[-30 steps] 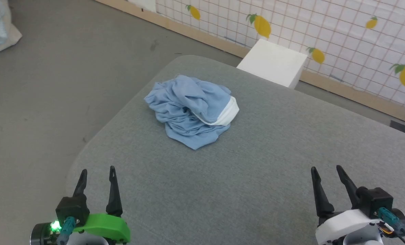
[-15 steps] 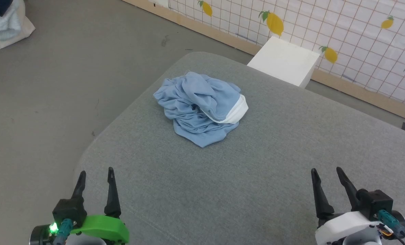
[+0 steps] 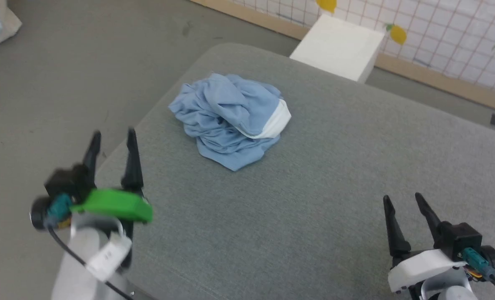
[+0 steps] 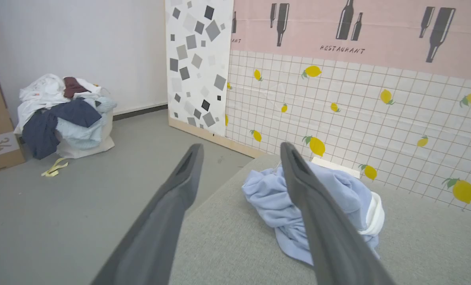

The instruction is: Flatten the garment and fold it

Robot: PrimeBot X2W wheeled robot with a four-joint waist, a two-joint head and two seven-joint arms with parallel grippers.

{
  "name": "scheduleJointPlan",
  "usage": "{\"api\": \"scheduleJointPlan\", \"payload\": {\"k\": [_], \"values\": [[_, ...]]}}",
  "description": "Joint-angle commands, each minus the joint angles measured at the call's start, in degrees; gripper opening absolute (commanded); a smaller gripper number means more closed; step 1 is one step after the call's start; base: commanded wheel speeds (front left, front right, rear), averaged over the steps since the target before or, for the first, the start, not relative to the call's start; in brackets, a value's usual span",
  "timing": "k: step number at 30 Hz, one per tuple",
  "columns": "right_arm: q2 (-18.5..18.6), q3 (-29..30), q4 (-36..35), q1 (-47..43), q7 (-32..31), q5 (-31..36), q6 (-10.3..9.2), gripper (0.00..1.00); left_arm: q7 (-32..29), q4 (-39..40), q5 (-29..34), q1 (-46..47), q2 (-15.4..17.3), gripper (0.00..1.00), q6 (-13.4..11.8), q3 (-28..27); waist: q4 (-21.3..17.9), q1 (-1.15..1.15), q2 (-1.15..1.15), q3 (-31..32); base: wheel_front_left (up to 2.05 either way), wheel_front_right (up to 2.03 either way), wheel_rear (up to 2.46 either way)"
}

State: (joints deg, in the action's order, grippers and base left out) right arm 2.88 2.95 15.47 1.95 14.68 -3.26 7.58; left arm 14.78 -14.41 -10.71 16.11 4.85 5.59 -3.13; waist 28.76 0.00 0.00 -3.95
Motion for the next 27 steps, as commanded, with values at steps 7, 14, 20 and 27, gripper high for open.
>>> {"api": "scheduleJointPlan", "payload": {"k": [7, 14, 20, 27], "values": [[0.0, 1.7, -1.8, 2.0, -0.4, 2.9, -0.09, 1.0, -2.2, -9.8, -5.6, 12.3, 3.3, 1.0, 1.6, 1.2, -5.0, 0.0, 0.0, -5.9, 0.0, 0.0, 0.0], [0.0, 3.1, -5.1, 2.9, -2.0, 5.2, -0.09, 1.0, -12.6, -20.6, -12.5, 24.2, 5.4, 1.0, 1.9, 2.7, -9.3, 0.0, 0.0, -10.9, 0.0, 0.0, 0.0], [0.0, 3.9, -8.1, 3.6, -3.2, 6.3, -0.09, 1.0, -24.5, -28.2, -16.3, 31.9, 6.9, 1.0, 1.9, 4.3, -13.1, 0.0, 0.0, -15.0, 0.0, 0.0, 0.0], [0.0, 4.8, -10.3, 4.0, -3.7, 6.5, -0.09, 1.0, -39.9, -36.8, -17.4, 36.7, 7.2, 1.0, 0.0, 6.3, -16.0, 0.0, 0.0, -18.8, 0.0, 0.0, 0.0]]}}
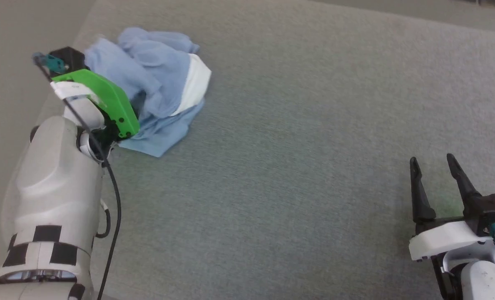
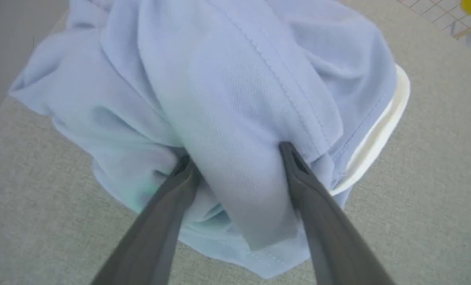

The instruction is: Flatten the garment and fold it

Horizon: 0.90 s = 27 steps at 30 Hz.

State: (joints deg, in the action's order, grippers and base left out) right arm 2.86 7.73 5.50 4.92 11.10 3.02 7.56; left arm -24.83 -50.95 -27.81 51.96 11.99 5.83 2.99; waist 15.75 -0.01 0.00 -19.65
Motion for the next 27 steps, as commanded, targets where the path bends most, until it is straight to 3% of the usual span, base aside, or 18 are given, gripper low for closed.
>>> {"api": "scheduleJointPlan", "payload": {"k": [1, 8, 13, 14, 15, 19, 27], "values": [[0.0, 0.1, -0.5, 1.0, -0.2, 0.2, -0.08, 1.0, -1.5, -0.8, -0.2, 1.2, 0.0, 1.0, -0.7, 0.4, -3.2, 0.01, 0.0, -3.5, 0.0, 0.0, 0.0], [0.0, 0.5, -1.6, 1.2, -0.2, 0.1, -0.08, 1.0, -11.1, -6.3, 1.1, 1.1, -0.9, 1.0, -3.9, 3.2, -4.0, 0.01, 0.0, -5.2, 0.0, 0.0, 0.0], [0.0, 0.9, -1.7, 1.0, -0.4, 0.0, -0.08, 1.0, -10.9, -7.3, 1.9, -0.7, -2.2, 1.0, -2.9, 5.2, -3.3, 0.01, 0.0, -5.3, 0.0, 0.0, 0.0], [0.0, 0.8, -1.7, 1.0, -0.4, 0.0, -0.08, 1.0, -10.1, -7.4, 2.0, -1.1, -2.3, 0.26, -2.8, 5.4, -3.2, 0.01, 0.0, -5.3, 0.0, 0.0, 0.0], [0.0, 0.8, -1.7, 1.0, -0.4, 0.0, -0.08, 1.0, -9.4, -7.4, 2.0, -1.3, -2.3, 0.0, -2.6, 5.5, -3.1, 0.01, 0.0, -5.2, 0.0, 0.0, 0.0], [0.0, 0.3, -1.3, 1.2, -0.3, -0.2, -0.08, 1.0, -4.0, -6.6, 1.5, -1.4, -2.1, 0.0, -2.4, 4.8, -2.4, 0.01, 0.0, -4.2, 0.0, 0.0, 0.0], [0.0, -1.1, 2.0, 0.9, 0.8, -2.2, -0.08, 1.0, 12.9, -2.2, 1.6, 2.1, 0.7, 0.0, -4.8, 1.6, -1.3, 0.01, 0.0, 0.8, 0.0, 0.0, 0.0]]}}
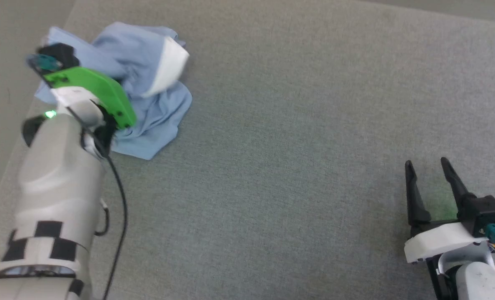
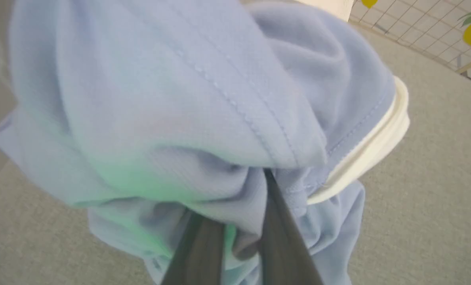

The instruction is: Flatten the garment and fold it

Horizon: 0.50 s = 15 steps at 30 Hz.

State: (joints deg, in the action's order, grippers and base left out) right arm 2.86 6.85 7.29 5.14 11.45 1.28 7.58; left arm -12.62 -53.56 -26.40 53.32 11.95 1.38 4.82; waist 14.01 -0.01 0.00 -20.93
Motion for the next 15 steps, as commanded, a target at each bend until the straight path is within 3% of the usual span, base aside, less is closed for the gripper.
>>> {"api": "scheduleJointPlan", "payload": {"k": [1, 8, 15], "values": [[0.0, -0.4, 0.7, 0.6, 0.7, -0.8, -0.09, 1.0, 1.5, 0.6, 0.2, 1.2, 1.2, 0.0, -0.4, -0.3, 0.4, 0.01, 0.0, 2.8, 0.0, 0.0, 0.0], [0.0, -1.7, 4.7, 0.6, 2.2, -3.2, -0.09, 1.0, 8.8, 5.7, 0.1, 5.5, 3.9, 0.0, 1.6, -1.2, -0.4, 0.01, 0.0, 7.8, 0.0, 0.0, 0.0], [0.0, -2.6, 8.5, 0.4, 3.1, -5.4, -0.09, 1.0, 8.5, 11.7, 1.2, 9.6, 5.5, 0.0, 3.5, 1.0, -1.7, 0.01, 0.0, 12.1, 0.0, 0.0, 0.0]]}}
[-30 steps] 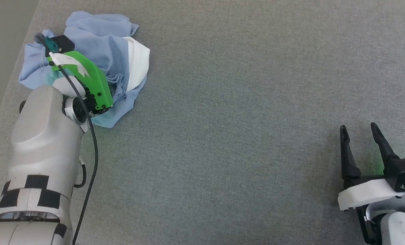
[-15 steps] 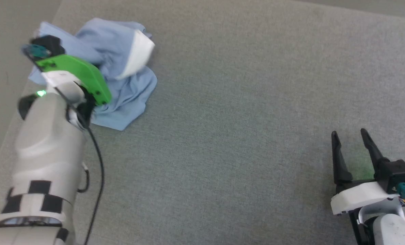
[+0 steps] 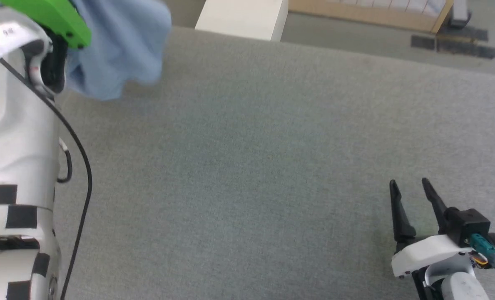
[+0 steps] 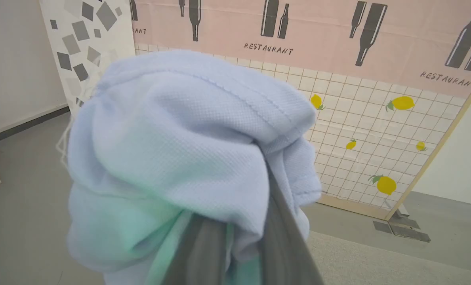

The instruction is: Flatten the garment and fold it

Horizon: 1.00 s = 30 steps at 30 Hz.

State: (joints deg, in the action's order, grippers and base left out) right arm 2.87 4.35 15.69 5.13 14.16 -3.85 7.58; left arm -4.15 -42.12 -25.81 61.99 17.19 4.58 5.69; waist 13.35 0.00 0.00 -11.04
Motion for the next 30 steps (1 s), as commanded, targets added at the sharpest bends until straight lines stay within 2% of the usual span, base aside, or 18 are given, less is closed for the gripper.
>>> {"api": "scheduleJointPlan", "payload": {"k": [1, 8, 15, 22, 30], "values": [[0.0, -0.2, 0.6, 0.3, 0.5, -0.6, -0.09, 1.0, -0.3, 1.2, 0.4, 1.3, 0.3, 0.0, 0.5, 0.4, -1.4, 0.0, 0.0, 2.9, 0.0, 0.0, 0.0], [0.0, -0.3, 2.8, 0.1, 0.8, -1.8, -0.09, 1.0, -3.2, 5.5, 0.3, 1.2, -0.2, 0.0, 1.5, 3.2, -4.6, 0.0, 0.0, 7.1, 0.0, 0.0, 0.0], [0.0, 0.1, 2.8, -0.3, 0.8, -2.0, -0.09, 1.0, -5.5, 9.6, -1.3, -0.1, -2.5, 0.0, 2.3, 6.6, -10.8, 0.0, 0.0, 9.8, 0.0, 0.0, 0.0], [0.0, 1.6, 2.9, -0.9, 0.8, -1.2, -0.09, 1.0, -7.8, 13.3, -3.4, -2.3, -5.1, 0.0, 2.7, 10.1, -17.1, 0.0, 0.0, 10.2, 0.0, 0.0, 0.0], [0.0, 3.3, 2.6, -1.7, 0.8, -0.8, -0.09, 1.0, -10.5, 14.6, -4.7, -5.7, -8.6, 0.0, 2.8, 15.5, -20.2, 0.0, 0.0, 9.0, 0.0, 0.0, 0.0]]}}
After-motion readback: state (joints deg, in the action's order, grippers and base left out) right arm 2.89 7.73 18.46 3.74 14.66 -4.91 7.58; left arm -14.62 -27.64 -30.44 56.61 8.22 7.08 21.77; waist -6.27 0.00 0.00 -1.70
